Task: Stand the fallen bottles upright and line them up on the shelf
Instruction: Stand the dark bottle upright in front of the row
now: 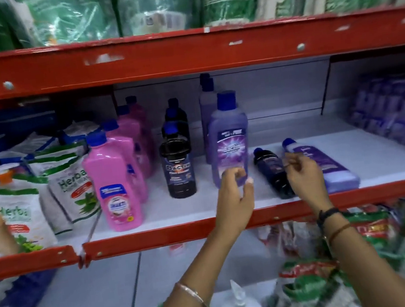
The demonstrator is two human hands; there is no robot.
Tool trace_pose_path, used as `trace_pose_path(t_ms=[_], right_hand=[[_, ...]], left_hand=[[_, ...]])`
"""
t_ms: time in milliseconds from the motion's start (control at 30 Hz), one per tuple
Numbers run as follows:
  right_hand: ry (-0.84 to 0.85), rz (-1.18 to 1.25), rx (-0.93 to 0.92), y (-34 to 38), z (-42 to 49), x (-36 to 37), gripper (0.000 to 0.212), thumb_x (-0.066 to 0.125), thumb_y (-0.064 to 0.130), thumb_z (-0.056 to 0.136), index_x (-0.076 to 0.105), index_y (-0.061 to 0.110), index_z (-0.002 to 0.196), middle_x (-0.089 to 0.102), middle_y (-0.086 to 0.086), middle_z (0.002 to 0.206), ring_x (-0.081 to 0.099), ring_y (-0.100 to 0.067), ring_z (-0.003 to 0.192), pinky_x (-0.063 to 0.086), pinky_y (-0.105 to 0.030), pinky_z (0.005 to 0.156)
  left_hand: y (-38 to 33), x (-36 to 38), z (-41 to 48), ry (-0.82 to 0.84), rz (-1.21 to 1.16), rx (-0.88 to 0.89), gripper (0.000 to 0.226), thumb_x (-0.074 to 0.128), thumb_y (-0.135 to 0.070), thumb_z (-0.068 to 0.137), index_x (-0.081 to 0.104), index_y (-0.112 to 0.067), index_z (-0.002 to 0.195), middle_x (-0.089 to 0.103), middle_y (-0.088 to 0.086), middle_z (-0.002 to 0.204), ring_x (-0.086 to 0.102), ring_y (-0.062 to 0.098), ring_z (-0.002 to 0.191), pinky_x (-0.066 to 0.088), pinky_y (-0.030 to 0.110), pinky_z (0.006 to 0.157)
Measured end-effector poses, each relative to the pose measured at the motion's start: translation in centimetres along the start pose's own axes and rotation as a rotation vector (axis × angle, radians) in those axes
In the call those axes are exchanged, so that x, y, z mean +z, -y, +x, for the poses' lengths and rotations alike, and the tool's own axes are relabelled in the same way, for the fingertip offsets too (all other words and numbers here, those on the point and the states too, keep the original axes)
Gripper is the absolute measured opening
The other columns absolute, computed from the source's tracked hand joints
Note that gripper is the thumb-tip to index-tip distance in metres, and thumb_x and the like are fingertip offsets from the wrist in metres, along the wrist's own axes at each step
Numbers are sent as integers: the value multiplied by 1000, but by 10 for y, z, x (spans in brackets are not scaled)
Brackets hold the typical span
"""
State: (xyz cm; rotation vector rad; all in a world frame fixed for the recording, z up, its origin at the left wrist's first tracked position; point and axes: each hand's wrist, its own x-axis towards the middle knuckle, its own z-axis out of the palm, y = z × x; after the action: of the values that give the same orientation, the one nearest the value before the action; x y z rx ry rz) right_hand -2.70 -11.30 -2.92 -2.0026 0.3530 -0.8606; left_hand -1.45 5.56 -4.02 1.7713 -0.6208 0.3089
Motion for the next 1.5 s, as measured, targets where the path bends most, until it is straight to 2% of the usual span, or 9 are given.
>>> trace_pose_path(t_ms=[100,200,400,633,800,933,1133,1300,1500], right_hand=[[124,-213,10,-10,16,-14,24,47,2,84,63,6,102,67,-27,104,61,-42,97,38,-31,72],[232,-318,-51,-4,22,-13,21,44,-6,80,58,4,92,64,-32,100,59,-43,91,27,-27,62],[329,-450,46,-11,31,-5,24,43,1,87,50,-11,106,59,-34,109,57,-45,98,45,-39,77],[125,-127,132,-14,21,-15,20,61,13,82,62,4,100,67,-15,91,61,-32,87,46,-33,74],[107,356,149,6,18,-29,43,69,7,80,55,0,120,63,-8,101,60,-22,96,51,-35,87],[271,460,34,32,4,-24,34,69,6,79,56,9,110,64,4,99,62,-14,92,50,-22,77],[373,542,-92,73,-29,24,34,69,2,77,53,27,94,63,8,99,62,-8,89,52,-16,71],[399,547,-107,85,-57,87,36,69,-2,76,52,13,104,62,7,98,60,-5,85,52,-17,74],[444,515,-82,80,-69,127,35,67,2,79,53,16,107,63,3,104,61,-14,95,51,-27,86]], left_hand=[[-7,39,19,205,45,-223,28,41,-14,95,43,-4,120,56,9,117,54,23,108,38,26,85],[-4,65,38,233,201,-317,25,36,-15,95,40,-4,117,61,25,109,59,41,99,46,42,78],[1,83,58,242,257,-423,37,44,-18,93,34,-6,126,57,21,121,55,38,109,48,41,88],[5,72,55,107,10,-319,44,54,-7,89,41,-7,130,59,13,124,57,19,101,47,32,93],[-13,47,40,18,-198,-168,53,57,1,85,42,-14,134,56,-1,121,56,10,104,45,7,82],[-27,10,25,-124,-266,-91,49,62,-2,83,53,-19,128,62,-4,118,61,10,102,51,23,90],[-18,-57,0,-272,-223,-64,48,60,5,80,56,-15,124,65,6,120,64,15,102,52,29,90],[10,-103,-12,-361,-150,-77,46,55,12,79,56,-9,120,63,-4,106,60,-12,86,49,9,80],[46,-125,-18,-358,-72,-94,45,53,6,83,54,-26,114,63,-2,112,61,13,104,49,24,89]])
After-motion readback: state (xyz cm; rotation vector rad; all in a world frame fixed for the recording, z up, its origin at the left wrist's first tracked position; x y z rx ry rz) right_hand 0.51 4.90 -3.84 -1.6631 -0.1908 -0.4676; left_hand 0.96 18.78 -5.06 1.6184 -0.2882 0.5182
